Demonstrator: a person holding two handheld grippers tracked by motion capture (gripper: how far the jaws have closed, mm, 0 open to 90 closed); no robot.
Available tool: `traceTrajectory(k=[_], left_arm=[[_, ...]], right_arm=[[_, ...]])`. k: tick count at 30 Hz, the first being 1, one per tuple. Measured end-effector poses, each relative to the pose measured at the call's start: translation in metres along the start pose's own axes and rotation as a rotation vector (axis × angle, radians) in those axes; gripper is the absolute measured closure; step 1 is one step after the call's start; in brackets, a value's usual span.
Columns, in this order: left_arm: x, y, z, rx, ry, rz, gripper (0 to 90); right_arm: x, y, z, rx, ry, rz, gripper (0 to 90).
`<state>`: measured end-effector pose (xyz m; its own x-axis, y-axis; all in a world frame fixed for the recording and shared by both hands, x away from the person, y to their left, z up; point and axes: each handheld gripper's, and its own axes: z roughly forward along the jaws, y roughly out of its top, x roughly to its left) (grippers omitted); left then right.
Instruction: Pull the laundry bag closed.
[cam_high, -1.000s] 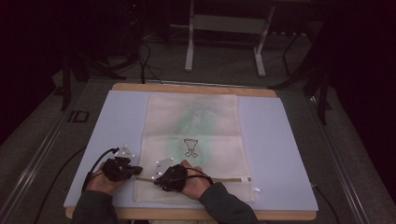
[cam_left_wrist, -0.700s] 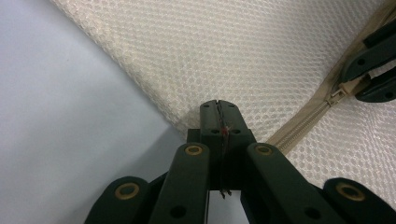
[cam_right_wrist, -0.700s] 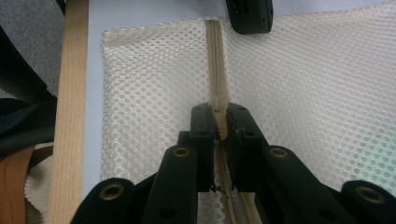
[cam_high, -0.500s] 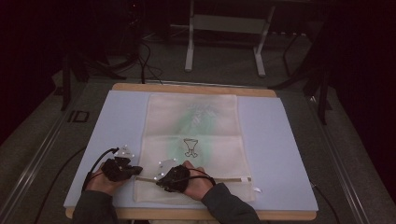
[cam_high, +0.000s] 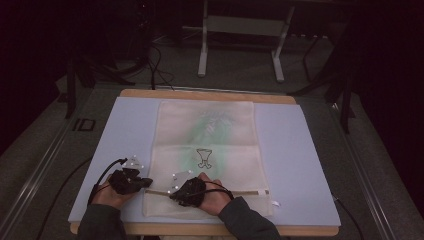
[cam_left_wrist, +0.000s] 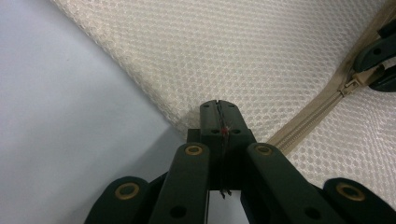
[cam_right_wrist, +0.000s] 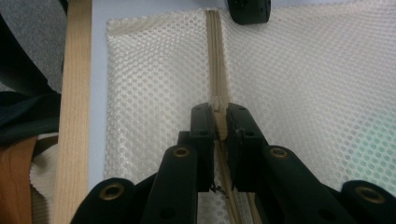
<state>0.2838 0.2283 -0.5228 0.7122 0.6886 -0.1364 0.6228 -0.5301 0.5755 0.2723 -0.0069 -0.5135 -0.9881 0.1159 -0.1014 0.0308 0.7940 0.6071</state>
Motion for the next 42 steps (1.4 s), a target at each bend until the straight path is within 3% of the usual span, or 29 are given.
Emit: traceTrajectory(k=[42], left_arm=[[-0.002,0.0005,0.0001,0.003,0.014,0.019,89.8]], right_arm=[[0.0,-0.0095,-0.0095,-0.003,-0.006,0.01,82.0]])
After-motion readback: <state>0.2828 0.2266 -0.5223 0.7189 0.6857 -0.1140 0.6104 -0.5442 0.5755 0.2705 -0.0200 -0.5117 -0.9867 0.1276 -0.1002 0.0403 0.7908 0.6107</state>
